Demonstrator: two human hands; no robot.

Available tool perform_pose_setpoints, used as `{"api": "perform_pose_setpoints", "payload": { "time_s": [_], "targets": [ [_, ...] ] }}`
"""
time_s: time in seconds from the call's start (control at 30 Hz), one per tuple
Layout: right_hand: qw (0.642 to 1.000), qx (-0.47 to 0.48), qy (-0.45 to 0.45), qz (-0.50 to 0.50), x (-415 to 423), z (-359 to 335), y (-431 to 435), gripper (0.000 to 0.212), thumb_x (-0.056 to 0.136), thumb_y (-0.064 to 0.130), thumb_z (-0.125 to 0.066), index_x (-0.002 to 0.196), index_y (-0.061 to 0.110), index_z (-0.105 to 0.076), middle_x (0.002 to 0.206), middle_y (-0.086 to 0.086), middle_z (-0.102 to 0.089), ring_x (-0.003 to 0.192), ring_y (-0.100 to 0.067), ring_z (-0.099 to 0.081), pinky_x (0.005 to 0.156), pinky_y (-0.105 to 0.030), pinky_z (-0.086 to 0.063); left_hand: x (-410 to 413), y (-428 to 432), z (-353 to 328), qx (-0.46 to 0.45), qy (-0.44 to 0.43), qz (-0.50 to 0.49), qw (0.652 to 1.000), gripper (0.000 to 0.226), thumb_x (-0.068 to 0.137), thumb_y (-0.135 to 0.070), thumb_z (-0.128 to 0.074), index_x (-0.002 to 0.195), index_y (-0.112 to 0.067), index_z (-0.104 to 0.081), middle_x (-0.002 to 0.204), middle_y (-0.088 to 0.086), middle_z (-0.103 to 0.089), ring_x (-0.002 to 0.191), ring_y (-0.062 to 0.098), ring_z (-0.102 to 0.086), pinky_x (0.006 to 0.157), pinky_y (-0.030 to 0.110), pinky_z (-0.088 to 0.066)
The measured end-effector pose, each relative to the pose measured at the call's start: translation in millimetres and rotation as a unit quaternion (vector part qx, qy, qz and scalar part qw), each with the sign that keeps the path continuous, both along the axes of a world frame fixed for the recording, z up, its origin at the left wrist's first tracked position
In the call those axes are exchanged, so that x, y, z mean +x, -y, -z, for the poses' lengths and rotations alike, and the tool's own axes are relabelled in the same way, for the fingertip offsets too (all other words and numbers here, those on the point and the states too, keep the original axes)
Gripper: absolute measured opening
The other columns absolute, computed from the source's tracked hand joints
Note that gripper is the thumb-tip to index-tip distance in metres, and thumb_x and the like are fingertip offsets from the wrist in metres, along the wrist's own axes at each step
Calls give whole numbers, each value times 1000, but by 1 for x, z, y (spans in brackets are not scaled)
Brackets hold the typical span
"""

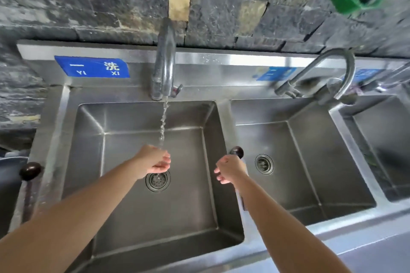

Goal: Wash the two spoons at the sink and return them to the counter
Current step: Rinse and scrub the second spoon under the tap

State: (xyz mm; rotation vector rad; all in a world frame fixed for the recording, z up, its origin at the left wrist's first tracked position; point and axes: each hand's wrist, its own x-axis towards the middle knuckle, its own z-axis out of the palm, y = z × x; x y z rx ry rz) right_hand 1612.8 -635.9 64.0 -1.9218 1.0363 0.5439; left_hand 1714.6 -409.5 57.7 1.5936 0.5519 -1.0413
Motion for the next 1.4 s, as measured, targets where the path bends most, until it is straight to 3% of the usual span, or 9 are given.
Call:
{"api": "perform_pose_setpoints", "payload": {
  "time_s": [0.2, 0.3, 0.47, 0.57, 0.87, 1.0, 1.13, 1.23, 1.4],
  "targets": [
    [989, -147, 5, -16, -19, 8, 45, 29, 86, 25, -46, 94, 9, -69, 92, -15, -71, 89, -35, -65, 71, -29, -50, -19, 46, 18, -15, -33, -27, 999, 17, 99, -3, -50, 88, 7, -59, 85, 22, -62, 73, 29, -60, 77, 40, -53],
    [990, -142, 11, -13, -32, 14, 57, 34, 78, 43, -49, 85, 13, -66, 86, -9, -68, 85, -33, -62, 70, -28, -48, -29, 72, 22, -7, -39, -5, 999, 20, 100, -2, -48, 84, 6, -58, 82, 20, -61, 71, 28, -58, 70, 36, -54],
    [993, -121, -8, 5, -52, 26, 72, 21, 74, 23, -62, 94, 18, -67, 95, -5, -67, 81, -23, -57, 69, -24, -44, -47, 120, 32, -6, -62, 34, 997, 16, 99, -4, -52, 88, 5, -60, 83, 18, -62, 72, 28, -60, 65, 34, -53],
    [994, -105, -9, 16, -62, 35, 80, 5, 76, 26, -62, 78, 21, -62, 89, -4, -66, 81, -25, -56, 71, -25, -46, -57, 149, 37, -8, -58, 69, 996, 12, 98, -6, -55, 95, 3, -62, 84, 17, -66, 70, 28, -64, 64, 34, -55],
    [997, -81, 7, -13, -88, 56, 91, 13, 80, 25, -69, 92, 20, -72, 94, 1, -74, 96, -22, -66, 83, -30, -53, -83, 212, 50, -19, 3, 56, 998, 9, 92, -9, -67, 100, -8, -62, 84, 12, -69, 69, 23, -69, 64, 33, -59],
    [998, -66, 2, -18, -85, 59, 90, 14, 83, 21, -68, 96, 20, -75, 101, -1, -74, 100, -22, -66, 87, -29, -53, -85, 217, 50, 3, 13, 27, 1000, 13, 88, -5, -71, 86, -13, -60, 76, 12, -66, 59, 21, -64, 53, 30, -58],
    [999, -36, -4, -34, -78, 61, 80, 14, 84, 18, -67, 95, 18, -76, 100, -3, -75, 99, -21, -67, 86, -28, -54, -85, 212, 48, 6, 16, 7, 1000, 17, 86, -3, -72, 81, -15, -61, 87, 14, -67, 77, 25, -66, 61, 33, -57],
    [998, -22, -3, -60, -68, 59, 67, 12, 87, 20, -68, 96, 19, -74, 102, -3, -74, 98, -21, -67, 86, -27, -53, -80, 199, 43, 2, 15, -5, 1000, 11, 89, -4, -69, 92, -13, -65, 99, 16, -68, 88, 26, -64, 72, 37, -57],
    [993, 18, 15, -118, -40, 46, 30, 4, 90, 18, -64, 91, 18, -68, 97, -5, -73, 88, -25, -71, 80, -34, -59, -62, 146, 27, -3, 16, -54, 998, 20, 91, -4, -66, 110, -10, -64, 92, 11, -68, 73, 20, -64, 59, 30, -54]
  ]
}}
